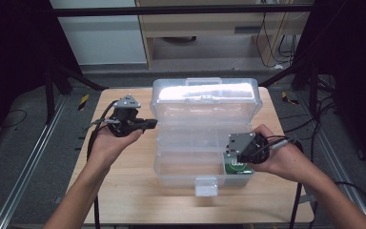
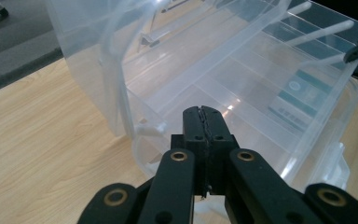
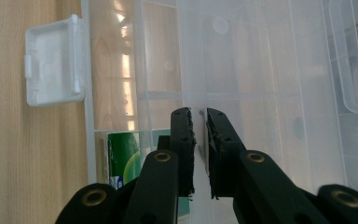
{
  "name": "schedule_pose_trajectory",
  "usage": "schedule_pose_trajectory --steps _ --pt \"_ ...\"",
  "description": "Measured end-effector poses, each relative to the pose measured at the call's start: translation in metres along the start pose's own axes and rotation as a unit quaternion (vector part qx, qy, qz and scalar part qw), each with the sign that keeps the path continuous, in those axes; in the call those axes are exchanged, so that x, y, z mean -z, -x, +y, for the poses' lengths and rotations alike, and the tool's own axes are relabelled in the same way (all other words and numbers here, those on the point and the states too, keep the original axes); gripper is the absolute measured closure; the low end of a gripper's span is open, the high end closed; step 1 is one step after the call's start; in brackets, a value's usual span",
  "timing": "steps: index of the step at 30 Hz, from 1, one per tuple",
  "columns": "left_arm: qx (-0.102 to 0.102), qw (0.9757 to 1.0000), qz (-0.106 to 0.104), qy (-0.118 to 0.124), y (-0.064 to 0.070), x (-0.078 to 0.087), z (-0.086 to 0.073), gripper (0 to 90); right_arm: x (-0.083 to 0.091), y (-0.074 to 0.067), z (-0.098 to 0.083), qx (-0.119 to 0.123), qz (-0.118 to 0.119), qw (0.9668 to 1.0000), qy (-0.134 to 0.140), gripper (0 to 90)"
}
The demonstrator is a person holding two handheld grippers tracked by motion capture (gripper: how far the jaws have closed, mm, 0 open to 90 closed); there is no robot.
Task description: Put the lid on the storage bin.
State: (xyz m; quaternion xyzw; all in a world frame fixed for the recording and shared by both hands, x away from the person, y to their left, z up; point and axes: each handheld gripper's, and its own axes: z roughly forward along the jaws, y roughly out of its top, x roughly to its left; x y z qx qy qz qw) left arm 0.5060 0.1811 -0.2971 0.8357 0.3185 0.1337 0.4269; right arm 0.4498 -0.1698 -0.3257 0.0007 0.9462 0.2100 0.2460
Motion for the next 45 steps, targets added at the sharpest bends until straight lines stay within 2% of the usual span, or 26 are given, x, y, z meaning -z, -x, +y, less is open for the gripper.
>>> schedule_pose_trajectory --steps 3,7,14,22,27,32,41,45 --pt "0.004 1.0000 0.007 0.000 -0.003 -0.001 0.003 89.8 0.000 -0.001 0.000 -0.002 0.001 1.0000 0.001 82.0" --pt "0.012 0.9999 0.002 0.002 -0.005 -0.003 0.005 89.9 -0.001 -0.002 -0.001 0.000 0.002 1.0000 0.002 81.8" --pt "0.018 0.9998 0.006 0.001 -0.005 -0.004 0.005 89.9 -0.001 -0.004 -0.001 0.003 0.005 1.0000 0.002 81.8" --pt "0.020 0.9998 0.002 -0.001 -0.005 -0.002 0.004 89.9 -0.001 -0.006 -0.002 0.003 0.007 1.0000 0.001 81.8" --pt "0.035 0.9993 -0.006 0.007 -0.008 0.001 0.000 89.9 -0.002 -0.006 -0.002 0.002 0.008 1.0000 0.002 81.8" --pt "0.039 0.9991 -0.013 0.009 -0.009 0.001 -0.002 89.9 -0.002 -0.006 -0.002 0.001 0.007 1.0000 0.001 81.6" --pt "0.041 0.9989 -0.021 0.013 -0.005 0.000 -0.008 89.9 -0.002 -0.008 -0.005 -0.012 0.008 0.9998 0.016 78.1" --pt "0.038 0.9989 -0.023 0.014 -0.003 0.001 -0.011 89.9 0.002 -0.010 -0.005 -0.049 0.006 0.9976 0.048 70.6"
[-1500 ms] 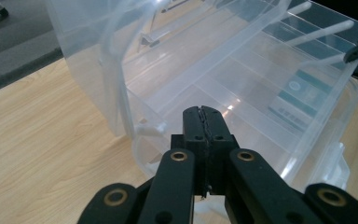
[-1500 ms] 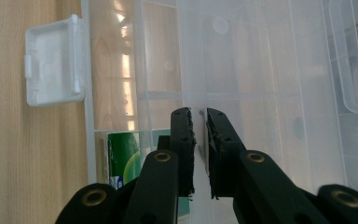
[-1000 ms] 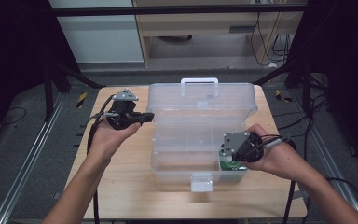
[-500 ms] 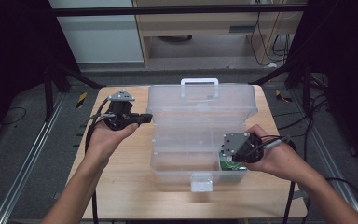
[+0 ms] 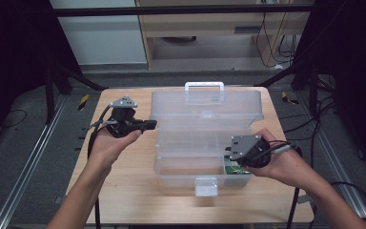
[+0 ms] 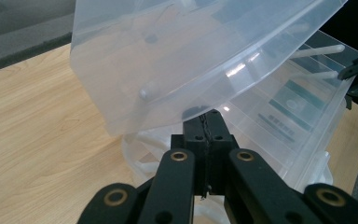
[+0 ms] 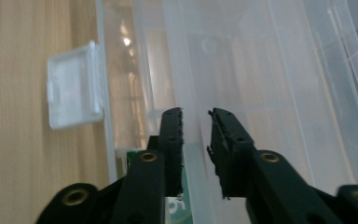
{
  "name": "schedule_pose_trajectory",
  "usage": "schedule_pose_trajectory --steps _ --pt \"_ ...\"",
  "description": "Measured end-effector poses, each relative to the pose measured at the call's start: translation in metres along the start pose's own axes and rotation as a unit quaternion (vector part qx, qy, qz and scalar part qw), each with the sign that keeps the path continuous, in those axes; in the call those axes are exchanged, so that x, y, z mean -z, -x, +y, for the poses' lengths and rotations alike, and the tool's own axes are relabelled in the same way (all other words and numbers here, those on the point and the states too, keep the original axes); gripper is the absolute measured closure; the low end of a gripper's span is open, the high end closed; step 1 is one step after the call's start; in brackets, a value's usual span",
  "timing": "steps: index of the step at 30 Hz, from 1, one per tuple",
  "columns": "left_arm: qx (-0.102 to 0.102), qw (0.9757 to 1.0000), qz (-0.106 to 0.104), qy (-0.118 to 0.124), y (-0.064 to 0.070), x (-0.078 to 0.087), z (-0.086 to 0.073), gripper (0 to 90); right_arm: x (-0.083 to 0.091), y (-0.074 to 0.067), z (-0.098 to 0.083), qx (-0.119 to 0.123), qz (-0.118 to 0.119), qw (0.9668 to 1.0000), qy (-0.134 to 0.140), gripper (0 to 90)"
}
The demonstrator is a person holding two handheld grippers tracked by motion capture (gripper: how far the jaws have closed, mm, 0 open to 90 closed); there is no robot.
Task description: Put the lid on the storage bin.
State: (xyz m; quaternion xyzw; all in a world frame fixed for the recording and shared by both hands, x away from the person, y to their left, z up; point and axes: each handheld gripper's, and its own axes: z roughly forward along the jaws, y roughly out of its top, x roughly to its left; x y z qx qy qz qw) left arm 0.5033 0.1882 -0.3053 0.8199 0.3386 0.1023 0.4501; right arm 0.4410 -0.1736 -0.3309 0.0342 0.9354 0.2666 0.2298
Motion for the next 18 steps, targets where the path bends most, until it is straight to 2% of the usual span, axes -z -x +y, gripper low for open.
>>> schedule_pose_trajectory --steps 1,8,9,10,11,18 --pt "0.001 1.0000 -0.001 0.001 0.001 0.001 -0.001 89.9 0.001 -0.001 0.000 -0.016 -0.004 0.9998 0.012 66.2" --pt "-0.008 1.0000 -0.002 0.003 0.003 0.002 -0.003 89.9 0.003 -0.005 -0.002 -0.039 -0.018 0.9989 0.018 55.7" --pt "-0.009 1.0000 -0.001 -0.002 0.004 0.003 -0.004 89.9 0.005 -0.006 -0.004 -0.050 -0.023 0.9982 0.023 51.4" --pt "-0.009 1.0000 -0.001 -0.002 0.004 0.003 -0.004 89.9 0.005 -0.006 -0.004 -0.050 -0.023 0.9982 0.023 51.4" --pt "-0.008 1.0000 -0.003 -0.002 0.005 0.002 -0.005 89.9 0.008 -0.007 -0.007 -0.062 -0.029 0.9971 0.031 48.6" --pt "-0.010 0.9999 -0.007 -0.005 0.007 0.002 -0.010 89.9 0.014 -0.012 -0.016 -0.077 -0.039 0.9958 0.028 41.3"
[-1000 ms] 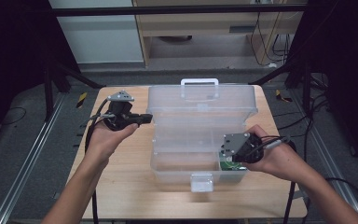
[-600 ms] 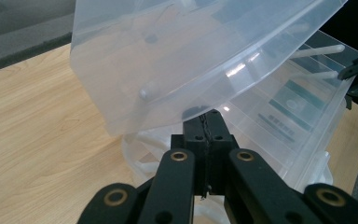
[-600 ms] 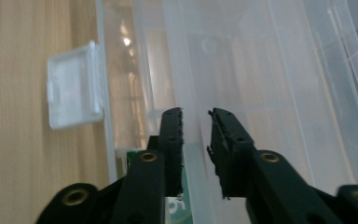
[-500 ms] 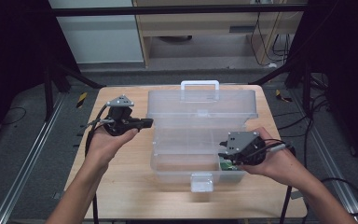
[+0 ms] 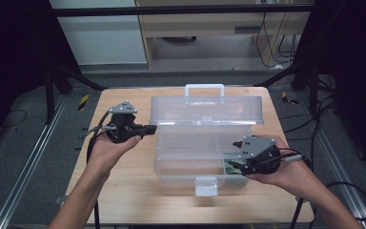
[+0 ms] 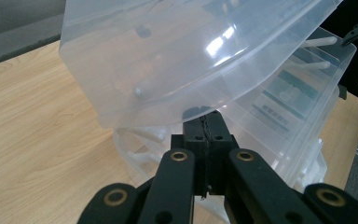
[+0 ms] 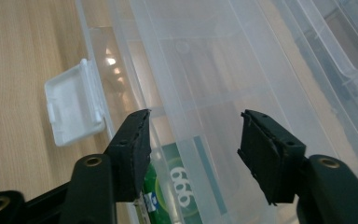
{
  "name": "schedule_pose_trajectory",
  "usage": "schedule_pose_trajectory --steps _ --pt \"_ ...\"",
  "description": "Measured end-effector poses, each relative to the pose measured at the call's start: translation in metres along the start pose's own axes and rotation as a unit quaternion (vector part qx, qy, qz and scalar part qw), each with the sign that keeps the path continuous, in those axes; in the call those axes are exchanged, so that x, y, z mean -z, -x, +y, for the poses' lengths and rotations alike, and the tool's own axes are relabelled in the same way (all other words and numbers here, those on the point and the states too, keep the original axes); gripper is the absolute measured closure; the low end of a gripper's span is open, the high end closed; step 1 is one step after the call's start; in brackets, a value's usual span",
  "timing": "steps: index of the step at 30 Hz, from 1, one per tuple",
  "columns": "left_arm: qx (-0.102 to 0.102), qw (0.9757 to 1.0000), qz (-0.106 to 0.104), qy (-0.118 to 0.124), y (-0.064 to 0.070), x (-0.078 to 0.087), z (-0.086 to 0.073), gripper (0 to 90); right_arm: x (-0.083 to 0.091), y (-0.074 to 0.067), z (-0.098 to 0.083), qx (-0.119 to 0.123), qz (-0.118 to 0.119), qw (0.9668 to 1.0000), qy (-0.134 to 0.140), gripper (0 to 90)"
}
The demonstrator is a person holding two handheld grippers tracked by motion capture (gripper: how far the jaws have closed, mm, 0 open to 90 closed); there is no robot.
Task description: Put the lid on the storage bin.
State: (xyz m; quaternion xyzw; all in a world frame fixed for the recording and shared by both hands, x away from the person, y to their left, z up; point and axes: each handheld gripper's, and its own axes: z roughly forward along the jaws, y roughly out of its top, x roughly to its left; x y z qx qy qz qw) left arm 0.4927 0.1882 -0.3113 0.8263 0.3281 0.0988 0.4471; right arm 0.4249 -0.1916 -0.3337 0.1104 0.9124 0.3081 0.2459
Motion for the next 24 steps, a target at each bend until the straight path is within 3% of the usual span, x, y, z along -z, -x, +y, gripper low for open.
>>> schedule_pose_trajectory --steps 8,15,24 --pt "-0.003 1.0000 -0.003 -0.001 0.003 0.000 -0.006 89.9 0.012 -0.004 -0.012 -0.002 -0.028 0.9995 -0.012 32.8" --pt "-0.009 0.9999 -0.005 -0.001 0.009 -0.001 -0.017 89.9 0.023 -0.007 -0.027 -0.032 -0.064 0.9975 -0.002 28.1" --pt "-0.011 0.9999 -0.010 0.000 0.013 -0.003 -0.026 89.9 0.030 -0.008 -0.042 -0.060 -0.082 0.9948 0.001 29.1"
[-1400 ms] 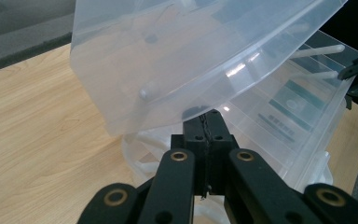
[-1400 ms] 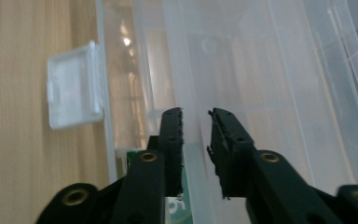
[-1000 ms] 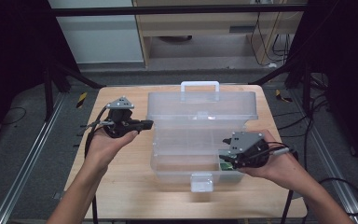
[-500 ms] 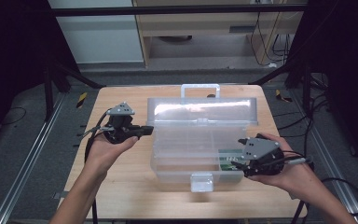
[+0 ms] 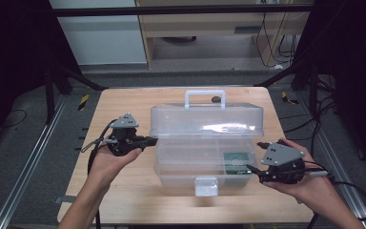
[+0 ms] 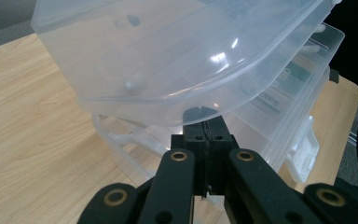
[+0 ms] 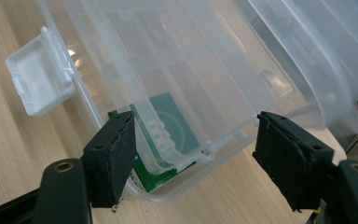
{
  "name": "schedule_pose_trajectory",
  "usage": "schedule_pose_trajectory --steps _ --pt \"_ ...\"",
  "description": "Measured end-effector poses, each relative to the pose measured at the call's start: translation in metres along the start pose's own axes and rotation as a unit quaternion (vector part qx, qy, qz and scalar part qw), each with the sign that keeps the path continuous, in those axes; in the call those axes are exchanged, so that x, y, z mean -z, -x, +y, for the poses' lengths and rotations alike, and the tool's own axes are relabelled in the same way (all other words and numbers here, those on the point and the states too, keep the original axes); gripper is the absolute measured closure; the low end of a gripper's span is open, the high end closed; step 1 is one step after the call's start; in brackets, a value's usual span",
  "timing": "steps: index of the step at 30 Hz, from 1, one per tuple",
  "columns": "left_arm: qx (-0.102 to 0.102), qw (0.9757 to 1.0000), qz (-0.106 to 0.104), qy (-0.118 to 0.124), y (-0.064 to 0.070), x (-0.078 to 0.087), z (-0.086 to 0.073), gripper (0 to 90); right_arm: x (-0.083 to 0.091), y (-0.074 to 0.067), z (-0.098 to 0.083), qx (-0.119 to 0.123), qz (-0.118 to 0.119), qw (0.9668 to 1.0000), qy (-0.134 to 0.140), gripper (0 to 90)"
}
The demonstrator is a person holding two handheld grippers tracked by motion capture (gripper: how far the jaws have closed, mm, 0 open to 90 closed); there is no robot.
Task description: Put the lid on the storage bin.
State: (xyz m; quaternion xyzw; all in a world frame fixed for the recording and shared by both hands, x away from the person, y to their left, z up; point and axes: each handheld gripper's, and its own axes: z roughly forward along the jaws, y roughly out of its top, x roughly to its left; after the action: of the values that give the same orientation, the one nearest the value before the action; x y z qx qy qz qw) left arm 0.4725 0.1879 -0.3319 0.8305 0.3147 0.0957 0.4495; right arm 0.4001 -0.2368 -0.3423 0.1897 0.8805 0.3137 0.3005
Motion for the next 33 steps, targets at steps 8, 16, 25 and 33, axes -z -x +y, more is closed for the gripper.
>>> schedule_pose_trajectory --steps 8,16,25,33 --pt "-0.002 1.0000 -0.002 0.000 0.002 -0.001 -0.005 89.9 0.002 0.004 -0.013 -0.018 -0.009 0.9998 0.000 30.0" --pt "-0.006 1.0000 -0.004 -0.006 0.005 -0.003 -0.013 89.9 0.005 0.010 -0.027 -0.044 -0.028 0.9986 -0.001 31.4" --pt "-0.006 0.9999 -0.006 -0.006 0.006 -0.004 -0.021 89.9 0.004 0.015 -0.038 -0.065 -0.046 0.9968 -0.009 30.6" --pt "-0.003 1.0000 -0.007 -0.005 0.007 -0.004 -0.031 89.9 -0.004 0.021 -0.051 -0.087 -0.063 0.9940 -0.021 30.0"
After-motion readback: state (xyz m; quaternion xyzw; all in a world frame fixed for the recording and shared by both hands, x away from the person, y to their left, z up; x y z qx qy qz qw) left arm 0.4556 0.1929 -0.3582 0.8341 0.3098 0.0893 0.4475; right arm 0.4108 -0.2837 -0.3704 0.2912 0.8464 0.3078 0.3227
